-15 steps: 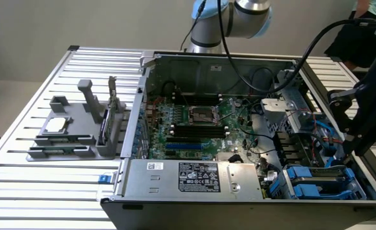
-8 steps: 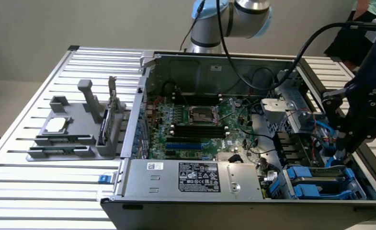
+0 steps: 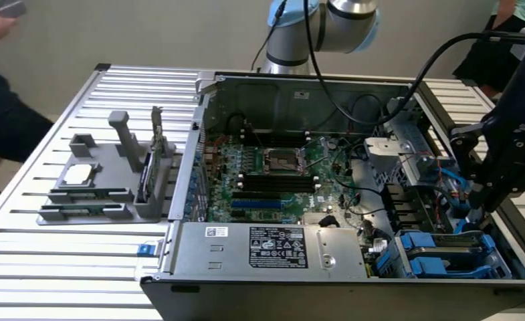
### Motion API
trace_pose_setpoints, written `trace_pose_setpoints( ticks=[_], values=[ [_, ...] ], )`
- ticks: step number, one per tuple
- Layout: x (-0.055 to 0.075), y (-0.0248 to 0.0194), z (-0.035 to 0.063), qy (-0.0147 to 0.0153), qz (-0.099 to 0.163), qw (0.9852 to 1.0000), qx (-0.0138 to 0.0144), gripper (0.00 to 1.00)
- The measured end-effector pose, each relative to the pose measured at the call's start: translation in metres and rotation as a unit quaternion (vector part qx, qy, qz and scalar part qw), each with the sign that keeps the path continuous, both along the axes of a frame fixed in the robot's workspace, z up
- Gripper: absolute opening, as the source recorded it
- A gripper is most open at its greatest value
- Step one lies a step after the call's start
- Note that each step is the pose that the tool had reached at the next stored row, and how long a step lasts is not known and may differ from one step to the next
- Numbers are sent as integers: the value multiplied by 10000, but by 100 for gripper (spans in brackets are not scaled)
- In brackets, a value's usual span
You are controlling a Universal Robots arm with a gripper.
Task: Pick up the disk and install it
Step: 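Insert the first disk wire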
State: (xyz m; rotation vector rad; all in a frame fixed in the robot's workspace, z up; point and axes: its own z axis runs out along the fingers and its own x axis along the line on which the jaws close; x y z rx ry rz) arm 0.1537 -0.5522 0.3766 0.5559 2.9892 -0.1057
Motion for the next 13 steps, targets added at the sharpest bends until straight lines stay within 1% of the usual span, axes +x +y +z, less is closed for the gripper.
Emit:
trace_pose_setpoints(
  ticks=[3,10,12,13],
  values=[
    [3,12,-31,-18,-28,10000,-2,22],
    [4,30,-110,-57,-91,9999,-17,22],
    [4,33,-132,-72,-111,9999,-24,22],
    [4,33,-142,-80,-121,9999,-33,22]
  ],
)
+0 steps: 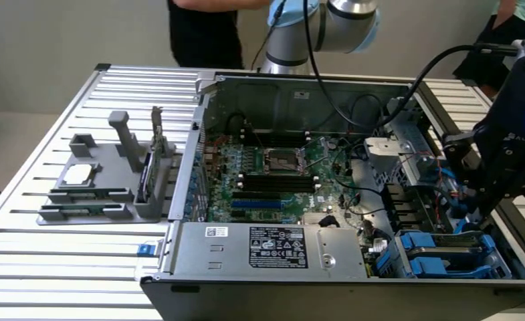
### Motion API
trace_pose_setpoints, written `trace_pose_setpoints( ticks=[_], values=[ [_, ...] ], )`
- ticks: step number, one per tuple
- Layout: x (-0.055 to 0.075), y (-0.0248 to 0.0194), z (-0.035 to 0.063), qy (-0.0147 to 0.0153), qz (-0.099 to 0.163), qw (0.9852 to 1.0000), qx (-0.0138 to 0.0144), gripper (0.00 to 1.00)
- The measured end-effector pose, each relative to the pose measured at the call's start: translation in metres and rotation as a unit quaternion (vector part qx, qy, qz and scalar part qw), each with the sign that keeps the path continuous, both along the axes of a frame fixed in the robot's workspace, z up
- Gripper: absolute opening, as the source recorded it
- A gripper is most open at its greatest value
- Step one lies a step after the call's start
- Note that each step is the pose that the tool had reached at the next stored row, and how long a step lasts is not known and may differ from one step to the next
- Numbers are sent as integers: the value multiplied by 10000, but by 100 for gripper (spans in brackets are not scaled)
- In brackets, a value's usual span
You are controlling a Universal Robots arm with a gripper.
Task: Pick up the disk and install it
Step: 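Insert the first disk wire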
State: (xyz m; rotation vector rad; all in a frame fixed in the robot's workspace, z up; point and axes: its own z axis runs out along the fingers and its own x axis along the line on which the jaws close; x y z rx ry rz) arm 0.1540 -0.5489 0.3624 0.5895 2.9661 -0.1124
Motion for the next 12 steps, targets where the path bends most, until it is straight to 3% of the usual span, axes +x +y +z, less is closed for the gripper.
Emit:
trace_pose_setpoints(
  ticks=[5,8,12],
  values=[
    [0,0,-63,-39,-32,10000,-43,22],
    [0,0,-100,-54,-58,9999,-83,22],
    [0,3,-147,-63,-91,9998,-150,36]
  ],
)
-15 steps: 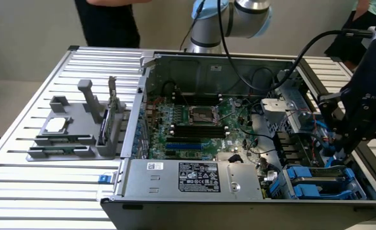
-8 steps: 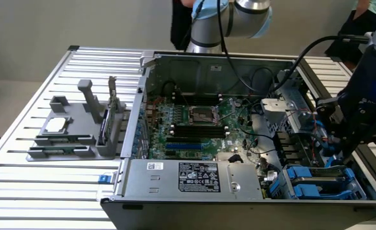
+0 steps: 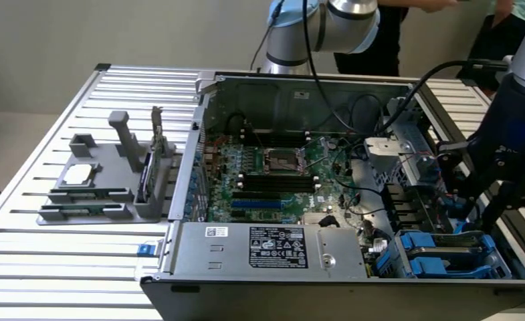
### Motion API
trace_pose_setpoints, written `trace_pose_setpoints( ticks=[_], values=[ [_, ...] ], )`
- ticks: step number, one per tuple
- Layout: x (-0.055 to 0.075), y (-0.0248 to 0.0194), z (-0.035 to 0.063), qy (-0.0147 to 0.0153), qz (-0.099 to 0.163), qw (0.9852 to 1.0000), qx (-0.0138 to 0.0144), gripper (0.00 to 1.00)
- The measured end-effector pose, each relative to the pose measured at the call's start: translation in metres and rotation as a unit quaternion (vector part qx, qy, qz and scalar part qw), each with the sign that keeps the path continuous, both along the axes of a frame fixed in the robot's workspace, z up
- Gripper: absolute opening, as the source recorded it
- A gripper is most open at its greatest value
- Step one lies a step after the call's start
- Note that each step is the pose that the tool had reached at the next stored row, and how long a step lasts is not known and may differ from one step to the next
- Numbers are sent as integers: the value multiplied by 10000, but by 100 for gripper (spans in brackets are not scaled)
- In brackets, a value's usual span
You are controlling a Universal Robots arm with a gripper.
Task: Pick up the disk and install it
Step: 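Insert the first disk wire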
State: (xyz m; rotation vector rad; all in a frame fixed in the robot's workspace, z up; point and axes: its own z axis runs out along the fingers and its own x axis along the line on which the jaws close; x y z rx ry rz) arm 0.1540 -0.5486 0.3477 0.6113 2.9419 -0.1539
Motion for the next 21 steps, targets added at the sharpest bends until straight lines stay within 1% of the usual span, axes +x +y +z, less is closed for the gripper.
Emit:
trace_pose_setpoints(
  ticks=[1,2,5,8,13,14,15,17,18,21],
  values=[
    [0,2,-9,-1,-7,10000,-20,36],
    [0,3,-15,-1,-13,10000,-37,42],
    [-5,4,-17,-1,-37,10000,-66,42],
    [-19,4,-15,1,-66,10000,-74,42],
    [-41,4,-17,5,-109,9999,-74,42],
    [-42,4,-17,6,-123,9999,-78,42],
    [-43,5,-17,6,-143,9999,-89,42],
    [-44,4,-16,6,-191,9997,-128,42],
    [-44,4,-16,6,-214,9997,-142,42],
    [-46,4,-16,7,-271,9995,-163,42]
  ],
)
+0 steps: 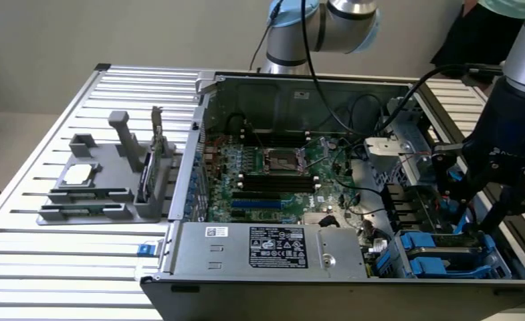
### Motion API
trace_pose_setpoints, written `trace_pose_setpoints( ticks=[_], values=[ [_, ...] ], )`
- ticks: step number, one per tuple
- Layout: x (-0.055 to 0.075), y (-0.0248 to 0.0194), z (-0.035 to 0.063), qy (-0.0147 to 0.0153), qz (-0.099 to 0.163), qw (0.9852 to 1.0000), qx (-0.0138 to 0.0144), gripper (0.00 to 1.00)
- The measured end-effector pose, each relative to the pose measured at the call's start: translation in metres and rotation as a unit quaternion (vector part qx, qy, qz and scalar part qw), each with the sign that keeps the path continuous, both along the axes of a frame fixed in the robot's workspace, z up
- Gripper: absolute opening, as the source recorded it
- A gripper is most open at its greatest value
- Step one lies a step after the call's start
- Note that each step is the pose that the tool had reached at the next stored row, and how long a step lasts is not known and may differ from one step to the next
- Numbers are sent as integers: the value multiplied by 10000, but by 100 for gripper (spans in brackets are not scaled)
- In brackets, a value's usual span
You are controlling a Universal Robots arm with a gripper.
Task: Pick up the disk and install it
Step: 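Insert the first disk wire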
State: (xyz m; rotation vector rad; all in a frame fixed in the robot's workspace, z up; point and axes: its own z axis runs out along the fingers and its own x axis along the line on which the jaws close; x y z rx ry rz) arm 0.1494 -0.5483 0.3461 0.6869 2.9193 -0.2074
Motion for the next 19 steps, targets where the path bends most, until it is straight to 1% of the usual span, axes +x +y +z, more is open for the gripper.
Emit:
trace_pose_setpoints(
  ticks=[5,9,10,14,15,16,17,19],
  values=[
    [-2,-1,-1,1,-66,10000,-12,42],
    [-2,-12,9,18,-90,10000,-14,40],
    [-2,-16,11,22,-96,10000,-14,33],
    [-2,-52,32,45,-141,9999,-15,33],
    [-2,-62,40,50,-150,9999,-14,31],
    [-2,-68,50,55,-156,9999,-15,31],
    [-2,-73,54,59,-161,9999,-15,24],
    [-2,-88,55,70,-186,9998,-14,24]
  ],
)
